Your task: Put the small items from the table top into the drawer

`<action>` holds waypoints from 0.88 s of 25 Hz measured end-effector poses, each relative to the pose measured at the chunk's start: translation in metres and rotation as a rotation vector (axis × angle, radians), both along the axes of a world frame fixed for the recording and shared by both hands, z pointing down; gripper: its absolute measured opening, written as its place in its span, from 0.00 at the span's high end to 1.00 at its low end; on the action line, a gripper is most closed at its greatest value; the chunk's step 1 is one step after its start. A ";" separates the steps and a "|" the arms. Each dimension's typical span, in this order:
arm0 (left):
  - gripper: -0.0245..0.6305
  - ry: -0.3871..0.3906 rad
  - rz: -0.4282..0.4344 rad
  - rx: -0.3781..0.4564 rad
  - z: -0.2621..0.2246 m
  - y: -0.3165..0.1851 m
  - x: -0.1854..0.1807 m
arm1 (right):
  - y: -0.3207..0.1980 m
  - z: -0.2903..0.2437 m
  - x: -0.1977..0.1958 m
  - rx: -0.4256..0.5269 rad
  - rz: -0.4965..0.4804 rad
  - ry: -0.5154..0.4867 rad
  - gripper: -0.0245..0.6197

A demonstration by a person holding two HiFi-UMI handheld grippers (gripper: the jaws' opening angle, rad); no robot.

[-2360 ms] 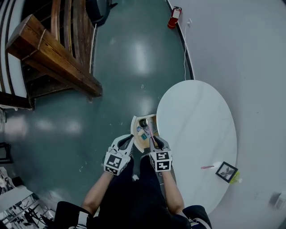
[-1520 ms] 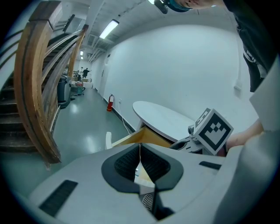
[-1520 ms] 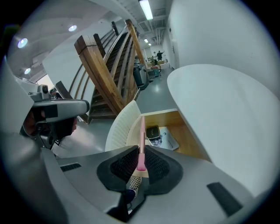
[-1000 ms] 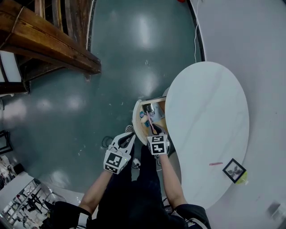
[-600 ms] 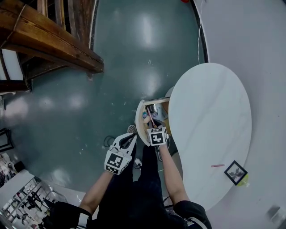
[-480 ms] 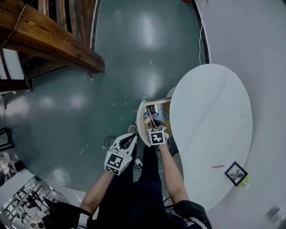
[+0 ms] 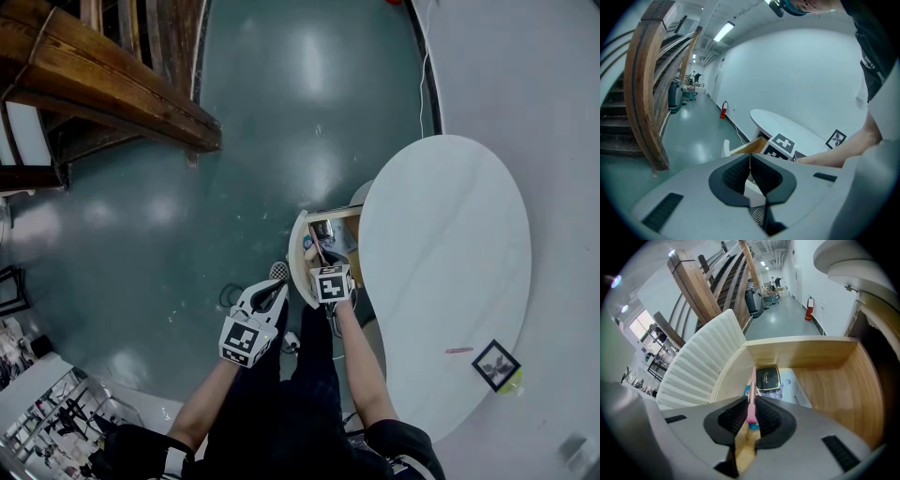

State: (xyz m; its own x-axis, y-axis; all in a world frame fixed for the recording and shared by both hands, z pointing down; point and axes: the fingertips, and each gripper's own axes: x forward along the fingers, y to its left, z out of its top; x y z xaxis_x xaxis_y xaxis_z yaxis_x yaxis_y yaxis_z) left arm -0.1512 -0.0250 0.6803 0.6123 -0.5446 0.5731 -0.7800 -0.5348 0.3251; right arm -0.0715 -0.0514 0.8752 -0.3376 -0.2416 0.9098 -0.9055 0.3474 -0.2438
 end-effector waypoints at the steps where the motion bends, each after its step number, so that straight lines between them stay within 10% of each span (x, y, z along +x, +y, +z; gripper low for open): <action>1: 0.93 0.000 0.002 -0.001 0.001 0.001 0.000 | -0.001 0.001 0.001 0.003 0.005 0.002 0.86; 22: 0.93 0.014 0.021 0.068 -0.035 0.003 -0.001 | -0.002 -0.056 -0.008 0.112 -0.008 -0.019 0.74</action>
